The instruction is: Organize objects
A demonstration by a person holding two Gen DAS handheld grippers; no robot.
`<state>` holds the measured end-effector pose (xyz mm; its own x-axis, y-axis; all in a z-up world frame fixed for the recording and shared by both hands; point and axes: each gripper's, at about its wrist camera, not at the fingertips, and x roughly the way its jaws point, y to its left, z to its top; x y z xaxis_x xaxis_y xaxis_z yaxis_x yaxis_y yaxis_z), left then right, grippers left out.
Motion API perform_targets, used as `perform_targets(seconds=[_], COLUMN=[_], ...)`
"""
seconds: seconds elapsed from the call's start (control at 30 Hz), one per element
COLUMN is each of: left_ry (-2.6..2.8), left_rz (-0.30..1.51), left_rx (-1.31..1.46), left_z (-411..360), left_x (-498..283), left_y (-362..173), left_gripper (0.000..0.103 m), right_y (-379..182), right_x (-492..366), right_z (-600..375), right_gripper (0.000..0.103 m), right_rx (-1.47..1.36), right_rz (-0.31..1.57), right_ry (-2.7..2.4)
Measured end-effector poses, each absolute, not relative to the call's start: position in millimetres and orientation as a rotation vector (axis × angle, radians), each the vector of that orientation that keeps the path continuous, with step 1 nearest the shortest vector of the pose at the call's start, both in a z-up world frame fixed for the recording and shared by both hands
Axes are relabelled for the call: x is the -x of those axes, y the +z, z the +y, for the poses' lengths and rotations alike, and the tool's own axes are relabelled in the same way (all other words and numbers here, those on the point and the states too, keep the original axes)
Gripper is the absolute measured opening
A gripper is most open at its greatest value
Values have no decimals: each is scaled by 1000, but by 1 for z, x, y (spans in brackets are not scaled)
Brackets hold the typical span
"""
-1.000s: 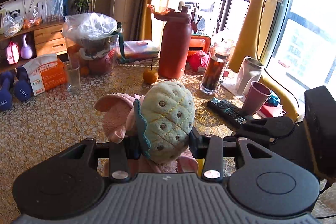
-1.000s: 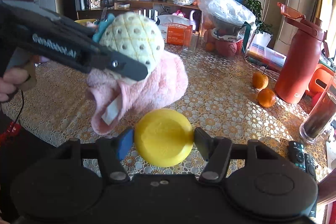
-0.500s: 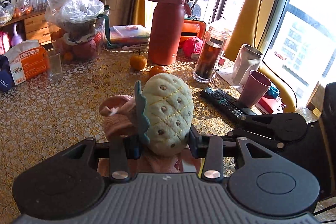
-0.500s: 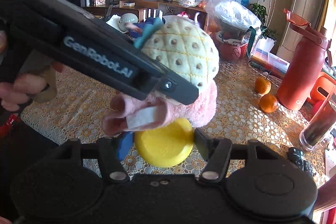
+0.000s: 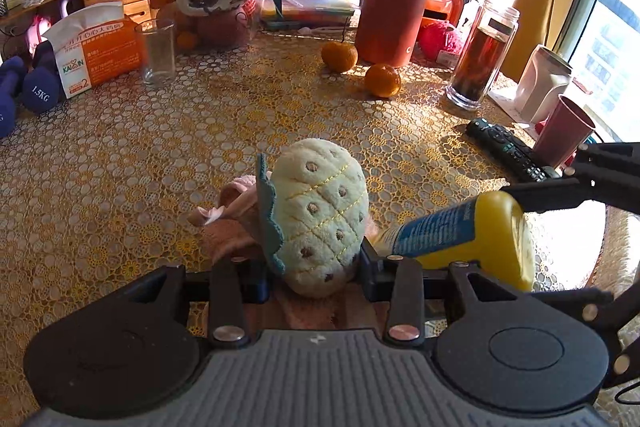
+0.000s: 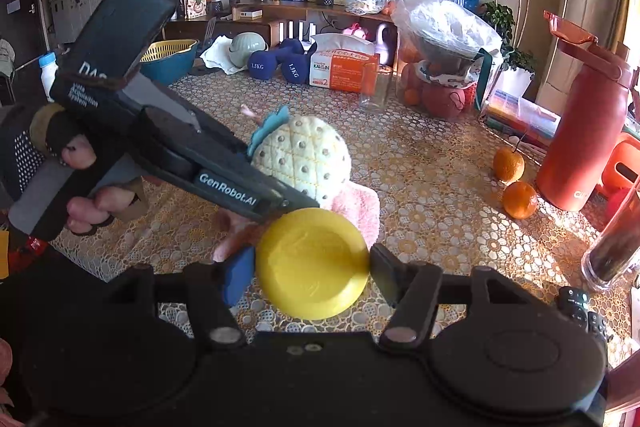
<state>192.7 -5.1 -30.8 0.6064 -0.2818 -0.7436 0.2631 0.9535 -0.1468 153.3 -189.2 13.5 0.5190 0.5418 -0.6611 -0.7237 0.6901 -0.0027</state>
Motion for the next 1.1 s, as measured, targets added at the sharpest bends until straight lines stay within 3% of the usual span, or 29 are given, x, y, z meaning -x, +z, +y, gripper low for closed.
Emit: perform_targets(seconds=[0.37, 0.93, 1.0, 1.07, 1.1], left_ry=[-400, -333, -337, -341, -350], left_rz=[818, 823, 820, 818, 809], left_rx=[-154, -199, -188, -174, -166], left_z=[-3, -6, -4, 0, 2], left_x=[-131, -108, -107, -105, -103], left_y=[-25, -44, -39, -34, -31], left_gripper=[38, 40, 44, 67, 73], right_y=[21, 26, 26, 26, 25], right_x=[-191, -189, -189, -189, -189], right_z=[-187, -161, -163, -166, -167], right_gripper=[62, 63, 63, 63, 63], right_rx=[108, 161, 158, 155, 152], right_rz=[814, 878, 880, 879, 879], right_ry=[731, 673, 679, 685, 690])
